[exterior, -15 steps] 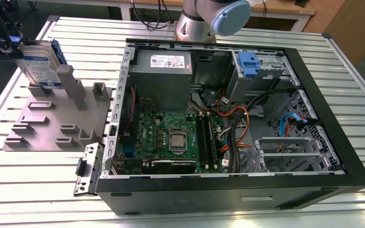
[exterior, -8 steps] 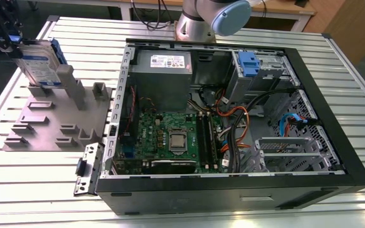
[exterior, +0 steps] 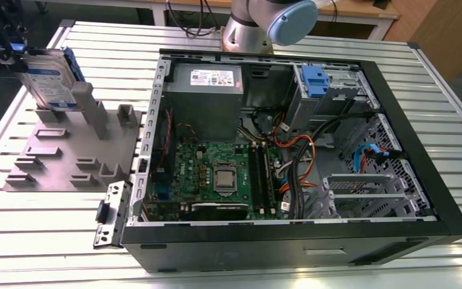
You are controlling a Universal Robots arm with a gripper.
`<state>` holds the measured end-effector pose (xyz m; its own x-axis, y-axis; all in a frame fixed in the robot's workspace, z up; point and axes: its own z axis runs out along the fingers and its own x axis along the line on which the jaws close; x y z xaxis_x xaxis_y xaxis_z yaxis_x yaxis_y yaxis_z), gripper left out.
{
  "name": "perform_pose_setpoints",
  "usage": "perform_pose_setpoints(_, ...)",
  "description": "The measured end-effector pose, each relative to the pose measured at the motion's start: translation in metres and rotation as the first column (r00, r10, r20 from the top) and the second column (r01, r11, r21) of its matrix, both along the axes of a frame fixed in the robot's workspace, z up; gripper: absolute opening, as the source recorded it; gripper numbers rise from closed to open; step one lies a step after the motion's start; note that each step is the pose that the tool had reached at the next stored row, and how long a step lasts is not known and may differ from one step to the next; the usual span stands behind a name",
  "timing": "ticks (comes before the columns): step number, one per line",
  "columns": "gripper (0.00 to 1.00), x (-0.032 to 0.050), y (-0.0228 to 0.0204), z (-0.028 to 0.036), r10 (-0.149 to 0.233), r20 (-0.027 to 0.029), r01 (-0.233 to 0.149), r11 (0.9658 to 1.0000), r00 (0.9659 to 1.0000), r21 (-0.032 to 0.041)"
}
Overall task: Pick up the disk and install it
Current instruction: 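Pick up the disk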
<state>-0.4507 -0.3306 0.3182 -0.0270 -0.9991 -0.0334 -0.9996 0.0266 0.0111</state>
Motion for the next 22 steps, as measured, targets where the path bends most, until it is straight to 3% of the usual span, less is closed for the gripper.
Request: perform_pose_setpoints(22,0.37,0.0000,0.0000,0.0059,0.000,-0.0003,0.000,1.0000,1.0000,-0.0001)
